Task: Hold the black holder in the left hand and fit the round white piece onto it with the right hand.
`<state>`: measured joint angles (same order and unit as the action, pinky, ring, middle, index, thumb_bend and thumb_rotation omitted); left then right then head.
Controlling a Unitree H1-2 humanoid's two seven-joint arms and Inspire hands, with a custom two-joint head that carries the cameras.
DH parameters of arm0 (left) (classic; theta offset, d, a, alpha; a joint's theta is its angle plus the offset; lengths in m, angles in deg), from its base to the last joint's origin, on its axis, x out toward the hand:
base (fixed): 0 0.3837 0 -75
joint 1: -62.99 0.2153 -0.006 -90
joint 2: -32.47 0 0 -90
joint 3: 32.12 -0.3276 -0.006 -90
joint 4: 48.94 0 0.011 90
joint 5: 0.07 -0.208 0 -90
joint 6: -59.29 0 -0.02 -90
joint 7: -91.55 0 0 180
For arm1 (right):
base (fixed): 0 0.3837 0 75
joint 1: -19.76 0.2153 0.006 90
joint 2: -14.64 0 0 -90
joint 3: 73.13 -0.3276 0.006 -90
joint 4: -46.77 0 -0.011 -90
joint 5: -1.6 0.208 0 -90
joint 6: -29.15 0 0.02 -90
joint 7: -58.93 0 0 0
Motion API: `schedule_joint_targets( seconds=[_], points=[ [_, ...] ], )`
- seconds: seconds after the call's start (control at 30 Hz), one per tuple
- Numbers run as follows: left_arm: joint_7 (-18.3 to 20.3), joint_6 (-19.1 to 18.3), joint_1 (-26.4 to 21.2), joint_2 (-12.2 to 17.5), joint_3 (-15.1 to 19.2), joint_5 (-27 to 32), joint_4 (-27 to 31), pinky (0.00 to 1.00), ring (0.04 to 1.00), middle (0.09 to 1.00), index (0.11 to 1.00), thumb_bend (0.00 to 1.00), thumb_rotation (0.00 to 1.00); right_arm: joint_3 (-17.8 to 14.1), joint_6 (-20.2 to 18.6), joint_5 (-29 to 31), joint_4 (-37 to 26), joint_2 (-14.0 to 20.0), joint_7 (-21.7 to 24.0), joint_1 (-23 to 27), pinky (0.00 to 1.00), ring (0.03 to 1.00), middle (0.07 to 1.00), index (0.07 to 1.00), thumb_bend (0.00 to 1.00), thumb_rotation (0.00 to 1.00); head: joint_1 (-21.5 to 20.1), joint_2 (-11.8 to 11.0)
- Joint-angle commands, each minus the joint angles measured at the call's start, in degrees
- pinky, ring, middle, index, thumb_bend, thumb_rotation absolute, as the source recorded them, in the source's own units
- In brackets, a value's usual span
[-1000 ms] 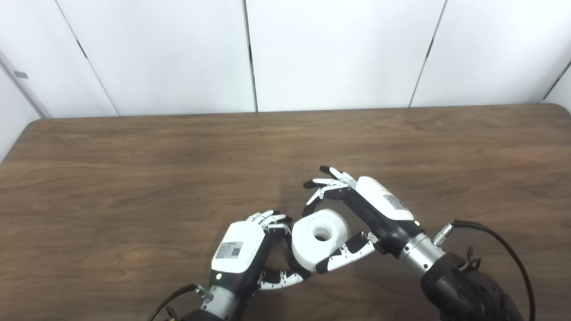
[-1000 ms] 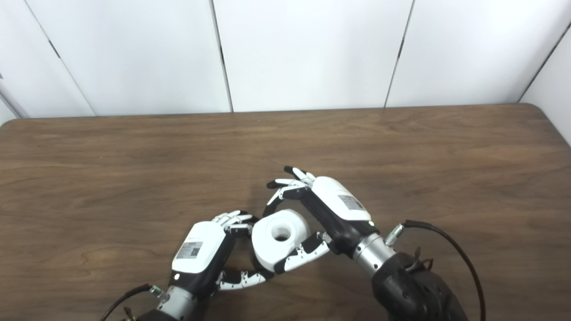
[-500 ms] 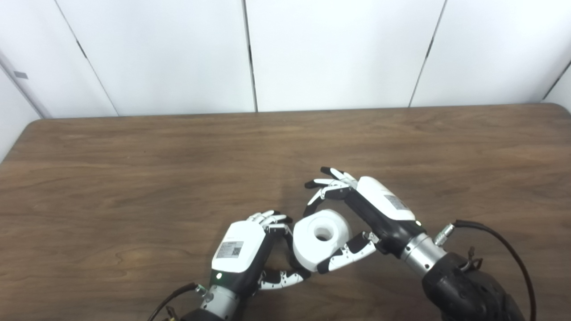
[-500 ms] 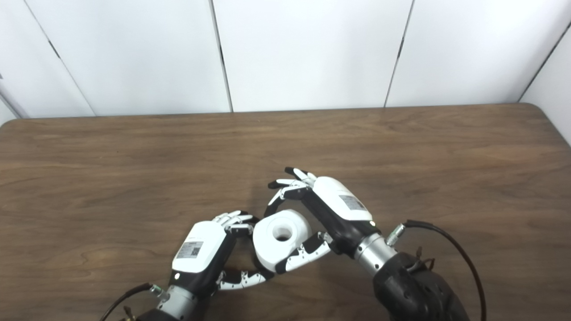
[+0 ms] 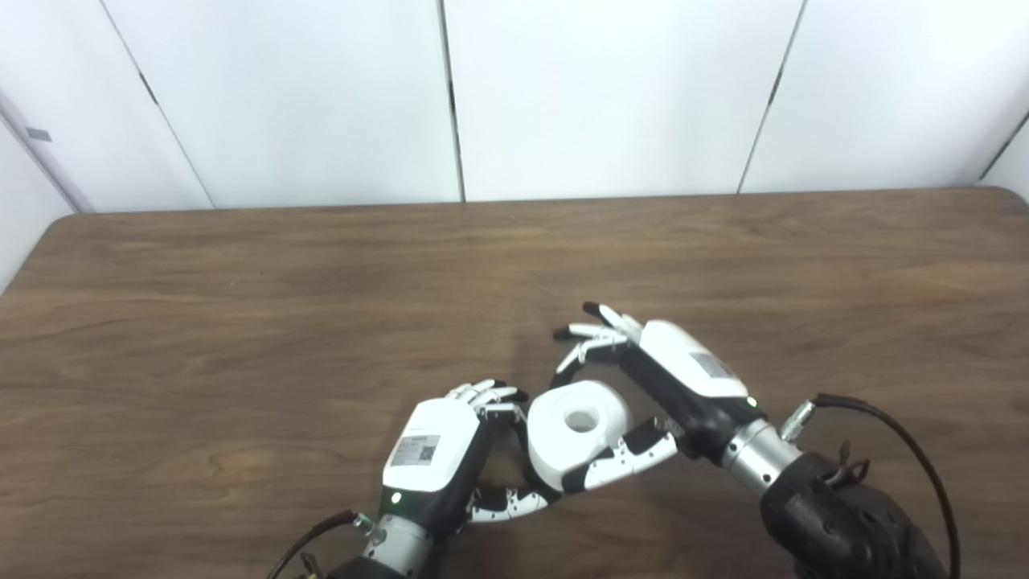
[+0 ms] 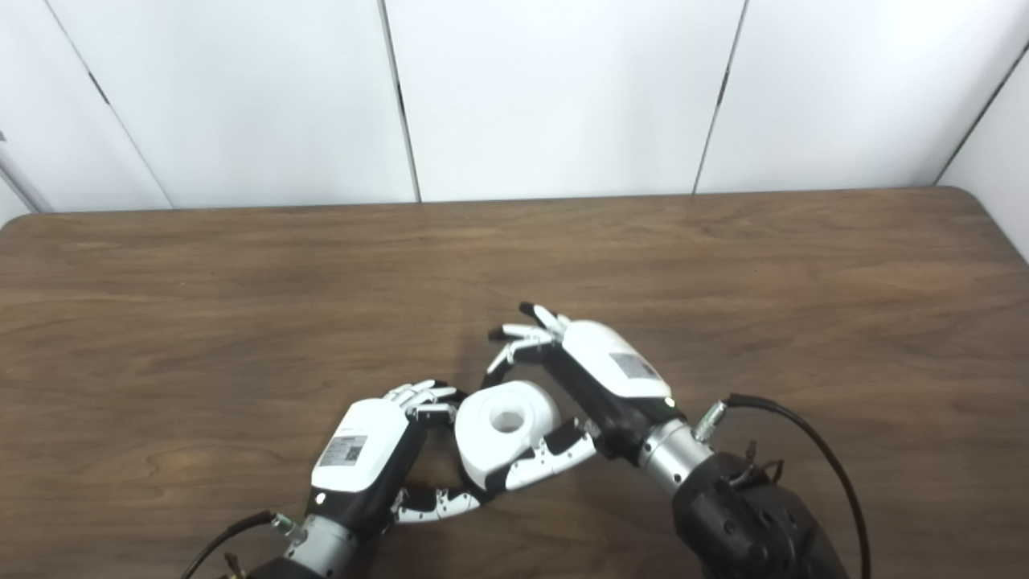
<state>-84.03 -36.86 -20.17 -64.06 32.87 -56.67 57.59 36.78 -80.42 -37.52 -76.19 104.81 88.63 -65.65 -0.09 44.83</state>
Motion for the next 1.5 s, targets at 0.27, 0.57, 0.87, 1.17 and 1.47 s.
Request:
schedule_joint_targets(
  seconds=[0.27,0.57,0.87,1.17,1.47],
  points=[
    [3.9,-2.2,0.4,-0.4,-0.6,-1.7,-0.9,0.87,0.875,0.817,0.495,0.52,0.07,0.3,-1.2,-2.6,-1.1,1.1,4.0,2.7,1.00,1.000,0.932,0.756,1.00,0.52,0.1,0.0],
    [4.2,-2.5,0.4,-0.6,-0.5,-2.5,-0.9,0.86,0.872,0.818,0.674,0.79,0.17,0.2,-2.9,-2.9,-1.6,1.5,6.8,3.3,1.00,1.000,0.968,0.826,1.00,0.52,0.0,-0.2],
    [4.0,-2.3,0.0,-0.8,0.1,-1.8,-1.6,0.86,0.869,0.819,0.717,0.81,0.19,-0.3,-3.9,-2.5,-1.8,1.3,7.5,4.1,1.00,1.000,0.984,0.868,1.00,0.53,0.3,-0.6],
    [5.1,-2.9,-0.8,-1.0,2.1,3.3,-1.5,0.85,0.881,0.838,0.789,0.90,0.26,-1.9,-6.0,-0.7,-3.5,1.9,9.4,6.7,1.00,1.000,1.000,0.901,1.00,0.55,0.8,-1.3],
    [7.9,-5.0,-0.2,-1.8,5.4,10.2,1.2,0.77,0.871,0.846,0.827,0.93,0.24,-4.0,-7.3,-2.2,-6.6,2.3,15.4,9.0,1.00,1.000,1.000,0.937,1.00,0.55,1.0,-1.6]
  ],
)
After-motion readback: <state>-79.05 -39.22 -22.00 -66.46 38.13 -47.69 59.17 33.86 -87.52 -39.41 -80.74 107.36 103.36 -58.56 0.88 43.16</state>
